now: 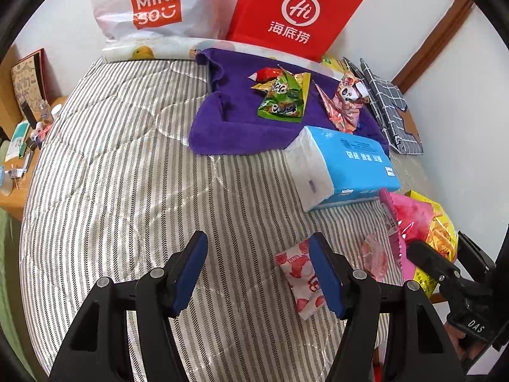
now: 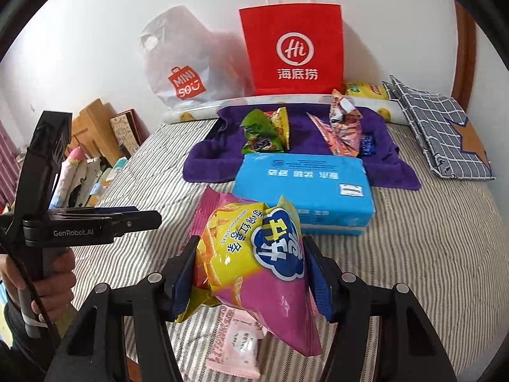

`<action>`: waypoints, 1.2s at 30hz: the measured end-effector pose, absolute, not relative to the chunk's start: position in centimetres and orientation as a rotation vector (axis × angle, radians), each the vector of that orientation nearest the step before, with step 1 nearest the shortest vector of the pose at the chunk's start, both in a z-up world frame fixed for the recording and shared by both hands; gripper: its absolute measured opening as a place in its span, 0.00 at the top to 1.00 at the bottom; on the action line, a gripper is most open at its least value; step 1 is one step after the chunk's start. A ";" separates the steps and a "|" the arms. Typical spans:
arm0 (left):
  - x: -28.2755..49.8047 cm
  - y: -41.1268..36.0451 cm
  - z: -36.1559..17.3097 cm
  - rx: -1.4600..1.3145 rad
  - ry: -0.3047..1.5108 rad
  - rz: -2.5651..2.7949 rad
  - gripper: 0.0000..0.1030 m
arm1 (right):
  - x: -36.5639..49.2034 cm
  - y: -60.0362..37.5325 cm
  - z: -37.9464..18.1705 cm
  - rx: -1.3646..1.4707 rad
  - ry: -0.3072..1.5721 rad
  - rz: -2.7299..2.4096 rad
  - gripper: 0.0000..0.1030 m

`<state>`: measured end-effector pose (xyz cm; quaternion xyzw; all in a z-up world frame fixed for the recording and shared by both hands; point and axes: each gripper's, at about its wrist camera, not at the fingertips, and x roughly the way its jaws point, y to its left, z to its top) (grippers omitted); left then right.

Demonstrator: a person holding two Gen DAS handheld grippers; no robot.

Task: Organize snacks
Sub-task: 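Lift the pink-yellow chip bag with the right gripper while the left approaches the white-pink packet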

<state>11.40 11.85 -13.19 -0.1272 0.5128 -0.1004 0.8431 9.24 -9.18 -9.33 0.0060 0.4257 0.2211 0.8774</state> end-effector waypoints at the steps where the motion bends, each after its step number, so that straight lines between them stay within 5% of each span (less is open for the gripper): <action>1: 11.4 11.8 -13.2 -0.266 1.082 -0.216 0.36 | 9.2 -9.4 -9.3 0.018 0.886 0.458 0.42; 36: 11.6 7.3 -14.4 -0.292 1.127 -0.319 0.29 | 8.6 -15.3 -8.3 0.069 0.842 0.359 0.42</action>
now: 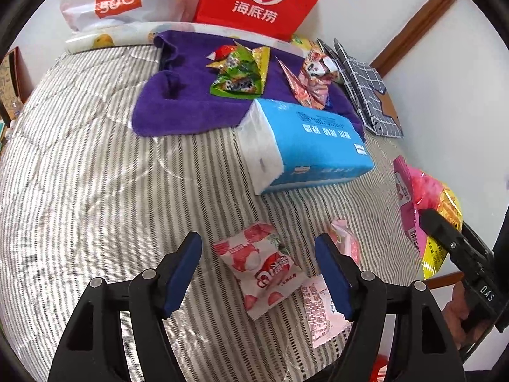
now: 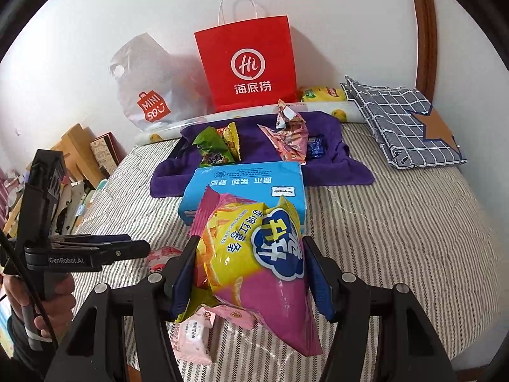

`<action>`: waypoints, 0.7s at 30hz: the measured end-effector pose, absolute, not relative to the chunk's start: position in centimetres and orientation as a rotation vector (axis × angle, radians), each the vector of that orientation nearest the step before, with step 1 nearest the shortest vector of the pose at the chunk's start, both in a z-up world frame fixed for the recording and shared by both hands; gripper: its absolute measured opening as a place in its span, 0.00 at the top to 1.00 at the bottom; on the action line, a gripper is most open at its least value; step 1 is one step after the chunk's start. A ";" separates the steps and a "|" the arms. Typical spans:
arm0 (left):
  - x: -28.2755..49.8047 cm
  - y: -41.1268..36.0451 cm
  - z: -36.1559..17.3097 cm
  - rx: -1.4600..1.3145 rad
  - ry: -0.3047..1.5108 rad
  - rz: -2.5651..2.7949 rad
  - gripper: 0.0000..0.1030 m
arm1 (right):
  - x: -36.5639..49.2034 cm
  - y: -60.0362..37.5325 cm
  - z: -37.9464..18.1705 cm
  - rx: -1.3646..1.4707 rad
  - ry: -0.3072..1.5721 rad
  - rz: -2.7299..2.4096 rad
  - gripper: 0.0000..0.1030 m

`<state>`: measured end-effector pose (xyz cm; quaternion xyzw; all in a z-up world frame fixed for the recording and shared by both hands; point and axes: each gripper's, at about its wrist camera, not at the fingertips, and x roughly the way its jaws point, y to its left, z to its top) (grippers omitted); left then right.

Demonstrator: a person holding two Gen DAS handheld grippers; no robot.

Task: Organize snacks
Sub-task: 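Lift the pink-yellow chip bag with the right gripper while the left approaches the white-pink packet, then grasp the white-pink strawberry packet with the left gripper while the right holds the chip bag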

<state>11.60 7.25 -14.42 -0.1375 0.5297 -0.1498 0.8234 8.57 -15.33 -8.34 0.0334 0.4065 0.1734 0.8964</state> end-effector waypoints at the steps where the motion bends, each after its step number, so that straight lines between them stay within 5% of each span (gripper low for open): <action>1: 11.7 7.0 -14.5 -0.290 1.132 -0.323 0.29 | 8.5 -15.5 -8.3 0.068 0.841 0.356 0.42; 21: 12.3 2.8 -16.0 -0.201 1.169 -0.341 0.23 | 8.4 -16.7 -8.2 0.076 0.835 0.346 0.42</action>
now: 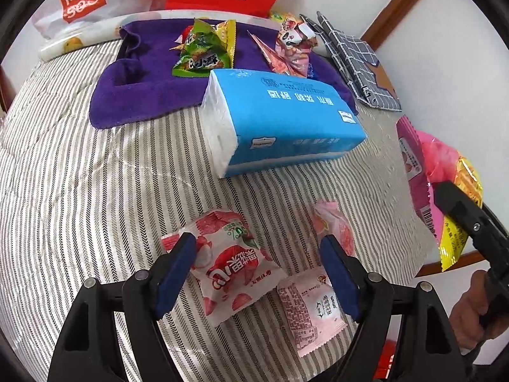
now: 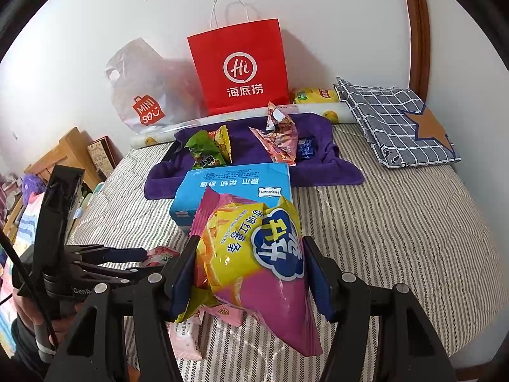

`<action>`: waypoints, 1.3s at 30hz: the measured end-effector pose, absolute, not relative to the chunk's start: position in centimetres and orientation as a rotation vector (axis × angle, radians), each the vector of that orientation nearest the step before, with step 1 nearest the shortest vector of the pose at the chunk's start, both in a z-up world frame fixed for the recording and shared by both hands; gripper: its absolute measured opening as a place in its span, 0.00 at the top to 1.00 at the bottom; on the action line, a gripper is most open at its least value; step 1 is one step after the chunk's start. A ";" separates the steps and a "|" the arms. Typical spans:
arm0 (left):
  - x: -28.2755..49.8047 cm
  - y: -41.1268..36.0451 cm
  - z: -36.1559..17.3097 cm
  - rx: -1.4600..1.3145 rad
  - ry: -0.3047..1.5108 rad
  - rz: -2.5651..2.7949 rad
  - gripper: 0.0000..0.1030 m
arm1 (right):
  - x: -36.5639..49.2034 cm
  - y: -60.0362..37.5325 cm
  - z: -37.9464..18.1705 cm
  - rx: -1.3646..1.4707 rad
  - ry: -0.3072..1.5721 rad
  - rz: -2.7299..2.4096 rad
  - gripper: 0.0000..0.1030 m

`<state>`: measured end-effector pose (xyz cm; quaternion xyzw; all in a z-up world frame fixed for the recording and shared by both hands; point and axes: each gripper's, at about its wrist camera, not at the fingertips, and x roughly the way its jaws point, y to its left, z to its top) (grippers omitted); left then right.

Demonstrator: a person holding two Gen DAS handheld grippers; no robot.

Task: Organize snacks
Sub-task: 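Grasp the white-pink strawberry packet with the left gripper while the right holds the chip bag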

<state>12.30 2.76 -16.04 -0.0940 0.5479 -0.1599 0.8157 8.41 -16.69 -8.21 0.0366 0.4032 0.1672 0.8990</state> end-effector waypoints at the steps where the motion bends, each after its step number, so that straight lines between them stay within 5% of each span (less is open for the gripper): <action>1: 12.3 2.6 -16.1 -0.193 1.167 -0.339 0.23 | 8.4 -16.7 -8.2 0.076 0.834 0.345 0.42; 23: 11.7 1.8 -17.8 -0.059 1.163 -0.172 0.24 | 8.2 -19.2 -9.3 0.116 0.846 0.327 0.42; 35: 11.3 0.3 -16.8 -0.009 1.133 -0.174 0.74 | 8.2 -20.8 -10.0 0.147 0.855 0.325 0.42; 37: 11.4 0.2 -16.8 -0.016 1.145 -0.178 0.92 | 8.2 -20.9 -9.9 0.147 0.851 0.326 0.42; 39: 11.4 0.4 -16.8 -0.041 1.151 -0.191 0.92 | 8.2 -21.0 -9.8 0.148 0.848 0.327 0.42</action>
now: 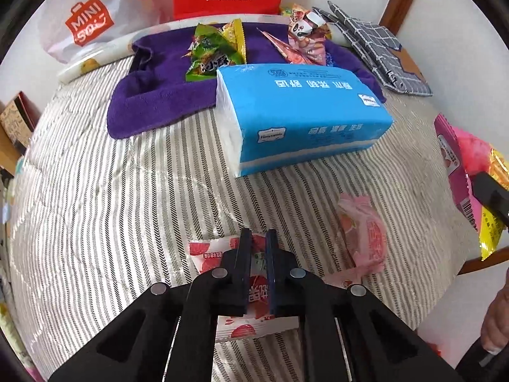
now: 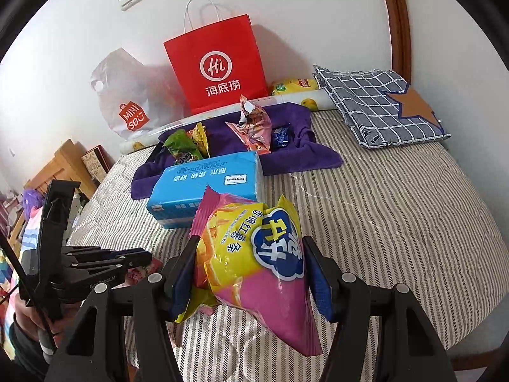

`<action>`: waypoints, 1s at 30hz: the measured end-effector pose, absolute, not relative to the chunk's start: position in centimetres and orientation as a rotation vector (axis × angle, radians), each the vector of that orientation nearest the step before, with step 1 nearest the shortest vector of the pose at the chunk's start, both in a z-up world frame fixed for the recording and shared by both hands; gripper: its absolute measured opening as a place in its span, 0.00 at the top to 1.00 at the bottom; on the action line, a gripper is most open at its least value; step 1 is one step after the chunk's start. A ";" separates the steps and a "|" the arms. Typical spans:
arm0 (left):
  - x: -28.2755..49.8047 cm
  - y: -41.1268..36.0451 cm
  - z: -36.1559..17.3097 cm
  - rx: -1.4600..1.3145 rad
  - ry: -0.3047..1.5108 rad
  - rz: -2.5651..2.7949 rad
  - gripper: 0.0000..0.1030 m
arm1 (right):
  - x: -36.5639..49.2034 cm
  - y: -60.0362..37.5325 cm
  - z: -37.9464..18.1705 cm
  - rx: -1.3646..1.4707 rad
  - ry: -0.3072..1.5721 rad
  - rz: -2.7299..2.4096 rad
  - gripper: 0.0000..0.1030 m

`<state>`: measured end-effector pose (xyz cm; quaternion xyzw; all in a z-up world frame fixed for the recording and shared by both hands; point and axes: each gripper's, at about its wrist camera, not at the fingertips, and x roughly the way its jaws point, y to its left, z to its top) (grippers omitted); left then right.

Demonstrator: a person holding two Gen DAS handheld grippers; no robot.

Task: Organize snacks
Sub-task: 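Grasp the white-pink strawberry packet with the left gripper while the right holds the chip bag, then carry the strawberry packet and chip bag over the purple towel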

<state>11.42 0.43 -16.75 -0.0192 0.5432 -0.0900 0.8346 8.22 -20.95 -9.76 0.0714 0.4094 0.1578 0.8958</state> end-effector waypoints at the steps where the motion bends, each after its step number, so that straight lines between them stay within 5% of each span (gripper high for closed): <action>1: 11.4 0.6 -16.7 -0.052 1.152 -0.197 0.94 | 8.2 -21.0 -9.7 0.149 0.847 0.328 0.42; 6: 11.2 1.6 -16.8 -0.108 1.156 -0.217 0.92 | 8.3 -20.8 -9.6 0.145 0.846 0.330 0.42; 8: 11.1 2.1 -17.1 -0.125 1.173 -0.228 0.76 | 8.2 -20.7 -9.6 0.144 0.845 0.332 0.42; 10: 10.8 2.3 -17.0 -0.128 1.166 -0.228 0.46 | 8.2 -20.6 -9.7 0.147 0.847 0.334 0.42; 20: 8.9 1.7 -18.2 -0.008 1.187 -0.165 0.30 | 8.1 -20.3 -9.9 0.151 0.849 0.353 0.42; 23: 8.2 0.5 -18.5 0.088 1.176 -0.135 0.30 | 8.0 -20.3 -9.9 0.152 0.849 0.357 0.42; 25: 7.7 0.1 -18.3 0.100 1.149 -0.145 0.50 | 7.9 -20.3 -9.8 0.151 0.846 0.359 0.42; 30: 7.7 0.9 -17.6 0.023 1.145 -0.179 0.60 | 7.9 -20.3 -9.7 0.153 0.843 0.361 0.42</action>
